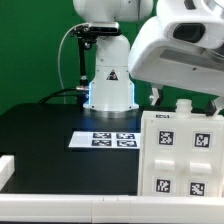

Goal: Assemble cabinet

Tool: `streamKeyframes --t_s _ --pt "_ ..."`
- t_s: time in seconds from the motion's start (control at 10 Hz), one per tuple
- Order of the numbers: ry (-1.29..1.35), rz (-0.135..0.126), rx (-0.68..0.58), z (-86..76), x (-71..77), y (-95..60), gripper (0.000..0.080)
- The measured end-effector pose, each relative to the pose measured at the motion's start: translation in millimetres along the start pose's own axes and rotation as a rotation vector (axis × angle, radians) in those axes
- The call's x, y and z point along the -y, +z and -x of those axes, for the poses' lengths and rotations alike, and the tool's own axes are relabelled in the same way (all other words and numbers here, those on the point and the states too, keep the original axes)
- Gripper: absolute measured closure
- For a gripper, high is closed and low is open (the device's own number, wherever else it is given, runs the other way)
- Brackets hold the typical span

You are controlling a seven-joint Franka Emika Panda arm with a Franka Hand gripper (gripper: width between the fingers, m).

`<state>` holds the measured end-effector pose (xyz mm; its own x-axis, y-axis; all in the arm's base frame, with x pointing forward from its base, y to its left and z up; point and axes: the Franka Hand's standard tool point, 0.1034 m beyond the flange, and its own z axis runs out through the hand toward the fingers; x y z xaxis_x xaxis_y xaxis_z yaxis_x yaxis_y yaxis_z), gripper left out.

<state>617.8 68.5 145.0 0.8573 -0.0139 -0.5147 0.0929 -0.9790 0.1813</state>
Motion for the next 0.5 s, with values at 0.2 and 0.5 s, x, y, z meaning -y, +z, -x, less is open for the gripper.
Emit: streamKeyframes --t_s 0.2,0.5 --pt "0.101 -0.034 -0.018 20.0 -5.3 -19.5 0.0003" --pt "0.16 -0.032 -0.039 57.8 15.8 -16.9 0.0002"
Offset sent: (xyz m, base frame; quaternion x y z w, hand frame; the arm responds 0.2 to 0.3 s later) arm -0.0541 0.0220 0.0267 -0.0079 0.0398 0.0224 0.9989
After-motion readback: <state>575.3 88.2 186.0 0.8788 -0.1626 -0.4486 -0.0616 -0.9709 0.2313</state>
